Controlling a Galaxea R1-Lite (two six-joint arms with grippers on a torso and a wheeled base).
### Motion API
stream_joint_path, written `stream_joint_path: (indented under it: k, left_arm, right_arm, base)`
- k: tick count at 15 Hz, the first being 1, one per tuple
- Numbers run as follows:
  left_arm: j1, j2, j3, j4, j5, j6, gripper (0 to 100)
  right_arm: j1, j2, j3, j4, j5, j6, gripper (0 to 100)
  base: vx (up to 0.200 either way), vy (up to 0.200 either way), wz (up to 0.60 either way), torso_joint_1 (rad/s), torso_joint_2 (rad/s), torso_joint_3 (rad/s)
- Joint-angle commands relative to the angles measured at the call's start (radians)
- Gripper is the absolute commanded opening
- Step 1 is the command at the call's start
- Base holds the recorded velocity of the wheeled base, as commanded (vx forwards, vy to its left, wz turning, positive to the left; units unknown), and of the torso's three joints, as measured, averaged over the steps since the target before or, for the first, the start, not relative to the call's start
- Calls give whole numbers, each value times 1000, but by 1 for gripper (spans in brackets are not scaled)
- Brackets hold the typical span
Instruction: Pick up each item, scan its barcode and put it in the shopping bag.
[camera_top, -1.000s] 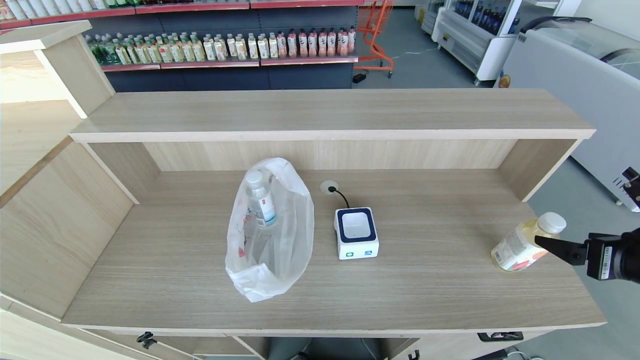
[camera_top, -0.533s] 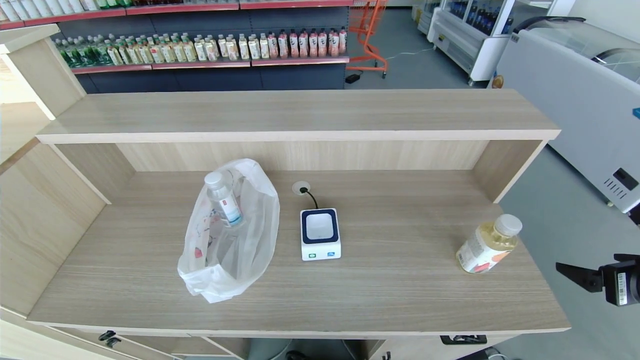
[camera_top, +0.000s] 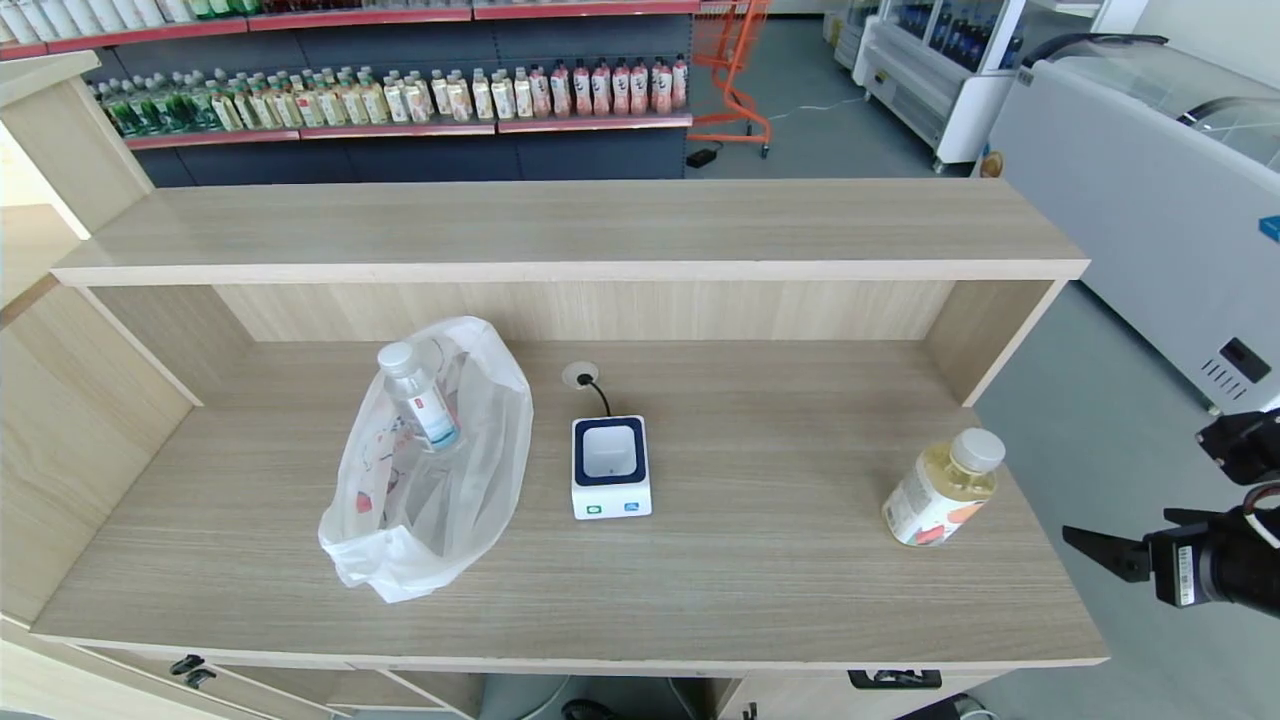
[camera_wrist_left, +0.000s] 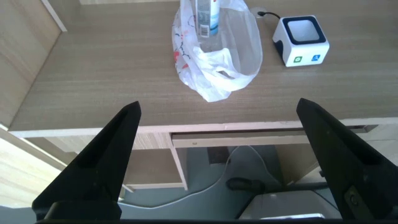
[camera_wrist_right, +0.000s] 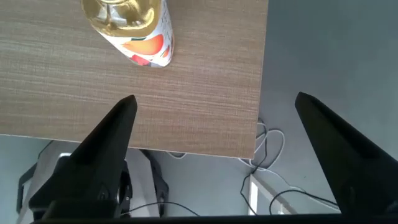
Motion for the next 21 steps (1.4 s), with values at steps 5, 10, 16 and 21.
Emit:
stream_joint_path:
  k: [5,10,16,21]
  left_arm:
    - [0,0,0,0,-1,0,100]
    - [0,0,0,0,1,0,100]
    - [0,0,0,0,-1,0,100]
    - [0,2,1,0,-1,0,100]
  right_arm:
    - [122,284,106,-409,3,22,100]
    - [201,427,97,-602,0,84,100]
    - [277,536,43,-734,-47,142,100]
    - [320,611,-6,-779,-69,167,100]
  base:
    - [0,0,0,0,0,0]
    - [0,0,0,0,0,0]
    - [0,0,0,0,0,0]
    - [0,0,0,0,0,0]
